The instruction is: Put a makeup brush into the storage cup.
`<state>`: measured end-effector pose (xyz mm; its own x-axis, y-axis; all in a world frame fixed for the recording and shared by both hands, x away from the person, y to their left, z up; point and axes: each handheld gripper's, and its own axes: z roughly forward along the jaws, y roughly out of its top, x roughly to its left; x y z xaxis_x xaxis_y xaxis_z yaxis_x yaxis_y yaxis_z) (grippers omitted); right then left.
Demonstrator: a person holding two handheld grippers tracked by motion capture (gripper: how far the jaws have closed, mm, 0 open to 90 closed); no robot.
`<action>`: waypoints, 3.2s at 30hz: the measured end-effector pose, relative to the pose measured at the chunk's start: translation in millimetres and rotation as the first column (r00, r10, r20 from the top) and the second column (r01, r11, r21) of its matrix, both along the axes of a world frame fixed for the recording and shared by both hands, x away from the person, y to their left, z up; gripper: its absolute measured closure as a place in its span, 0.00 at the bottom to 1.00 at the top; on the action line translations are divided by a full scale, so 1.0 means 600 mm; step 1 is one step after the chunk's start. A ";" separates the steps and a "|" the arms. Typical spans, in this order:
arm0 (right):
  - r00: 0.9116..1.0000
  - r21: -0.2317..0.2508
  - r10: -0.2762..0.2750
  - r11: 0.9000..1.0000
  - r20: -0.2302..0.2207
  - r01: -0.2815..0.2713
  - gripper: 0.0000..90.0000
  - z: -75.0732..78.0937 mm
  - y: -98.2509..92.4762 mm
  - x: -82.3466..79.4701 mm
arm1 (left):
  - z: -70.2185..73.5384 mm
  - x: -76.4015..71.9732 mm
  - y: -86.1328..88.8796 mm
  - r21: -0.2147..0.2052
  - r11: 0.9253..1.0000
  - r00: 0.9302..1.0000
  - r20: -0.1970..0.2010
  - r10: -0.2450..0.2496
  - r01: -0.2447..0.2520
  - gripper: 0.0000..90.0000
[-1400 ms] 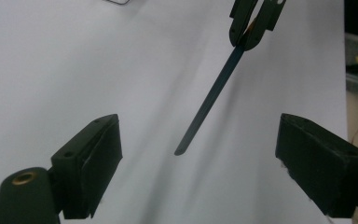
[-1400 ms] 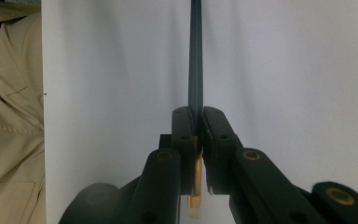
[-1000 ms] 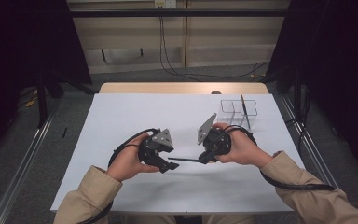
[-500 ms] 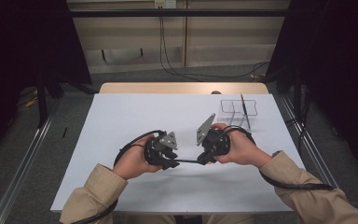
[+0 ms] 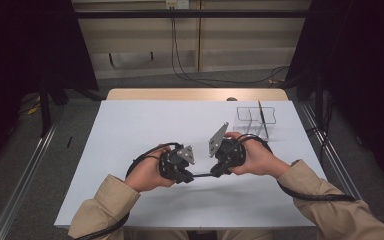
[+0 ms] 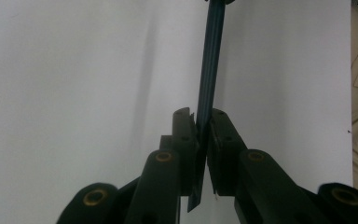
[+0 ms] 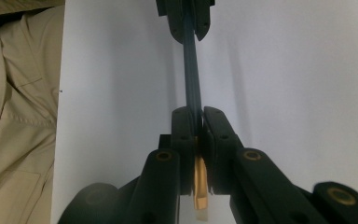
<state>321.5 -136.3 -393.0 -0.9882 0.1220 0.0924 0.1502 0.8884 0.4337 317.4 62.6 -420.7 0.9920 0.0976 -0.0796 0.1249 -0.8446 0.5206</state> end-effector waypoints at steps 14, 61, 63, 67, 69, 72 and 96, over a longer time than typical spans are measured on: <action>0.999 0.061 -0.034 0.997 -0.020 0.035 0.77 0.000 -0.013 0.003 | 0.001 -0.005 0.000 -0.009 1.000 1.000 -0.028 0.006 -0.006 0.95; 0.933 0.611 -0.346 0.718 -0.103 0.334 0.14 -0.032 -0.092 0.005 | -0.007 0.001 0.048 -0.166 0.977 0.990 -0.051 0.130 -0.136 0.95; 0.931 0.624 -0.351 0.707 -0.100 0.333 0.14 -0.033 -0.092 0.004 | -0.008 0.000 0.048 -0.170 0.976 0.990 -0.053 0.131 -0.138 0.95; 0.928 0.646 -0.360 0.685 -0.101 0.336 0.15 -0.033 -0.093 0.002 | -0.009 0.000 0.049 -0.180 0.973 0.989 -0.055 0.136 -0.144 0.95; 0.926 0.657 -0.365 0.675 -0.100 0.337 0.15 -0.034 -0.094 0.001 | -0.009 0.000 0.051 -0.183 0.972 0.989 -0.057 0.137 -0.146 0.95; 0.923 0.676 -0.371 0.655 -0.101 0.337 0.15 -0.035 -0.097 -0.001 | -0.009 0.000 0.053 -0.186 0.971 0.988 -0.054 0.143 -0.150 0.95; 0.913 0.704 -0.395 0.619 -0.104 0.348 0.15 -0.039 -0.099 -0.003 | -0.008 -0.002 0.062 -0.332 0.918 0.976 -0.060 0.210 -0.218 0.95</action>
